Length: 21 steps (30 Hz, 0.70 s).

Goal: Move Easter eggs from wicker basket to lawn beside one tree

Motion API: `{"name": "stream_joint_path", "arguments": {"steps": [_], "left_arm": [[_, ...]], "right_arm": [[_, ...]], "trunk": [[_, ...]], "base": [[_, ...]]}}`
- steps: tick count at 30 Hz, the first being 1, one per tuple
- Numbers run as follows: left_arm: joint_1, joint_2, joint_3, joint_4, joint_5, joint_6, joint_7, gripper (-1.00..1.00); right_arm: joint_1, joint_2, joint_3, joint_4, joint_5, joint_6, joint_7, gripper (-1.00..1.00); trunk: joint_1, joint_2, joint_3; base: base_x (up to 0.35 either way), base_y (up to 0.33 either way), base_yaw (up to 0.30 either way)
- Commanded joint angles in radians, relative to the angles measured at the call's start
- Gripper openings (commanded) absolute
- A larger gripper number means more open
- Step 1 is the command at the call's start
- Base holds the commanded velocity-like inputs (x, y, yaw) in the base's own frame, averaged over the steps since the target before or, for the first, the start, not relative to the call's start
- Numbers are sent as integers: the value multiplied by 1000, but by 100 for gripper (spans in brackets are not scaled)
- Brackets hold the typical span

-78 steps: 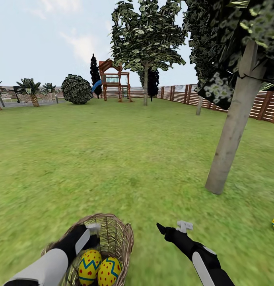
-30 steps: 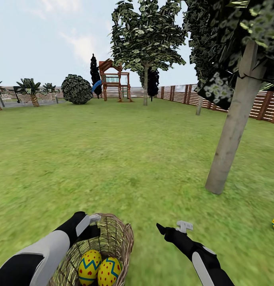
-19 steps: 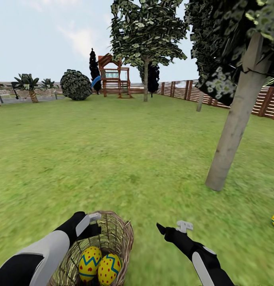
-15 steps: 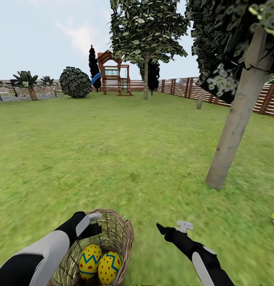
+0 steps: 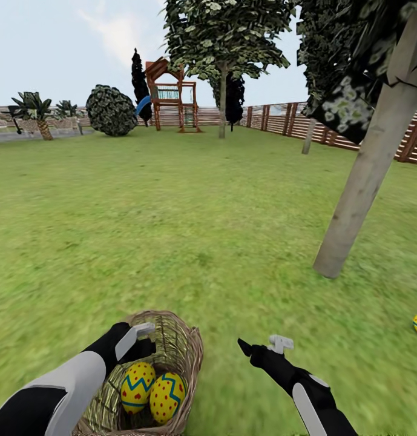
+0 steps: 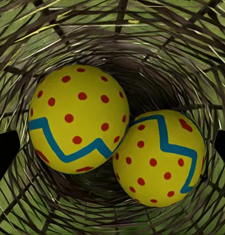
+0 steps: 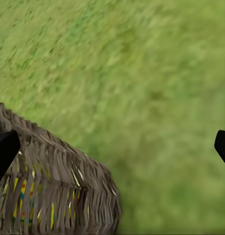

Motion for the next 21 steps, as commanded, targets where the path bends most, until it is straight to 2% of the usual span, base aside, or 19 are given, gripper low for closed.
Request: {"name": "stream_joint_path", "arguments": {"steps": [1, 21], "left_arm": [[0, 0, -7, -2, 10, 5, 7, 100], [1, 2, -7, -4, 10, -16, 5, 100]], "right_arm": [[0, 0, -1, -1, -6, 6, 1, 100], [0, 0, -1, -6, -9, 6, 2, 100]], "trunk": [[0, -1, -5], [1, -1, -9]], "base": [[0, 0, 0], [-10, 0, 0]]}}
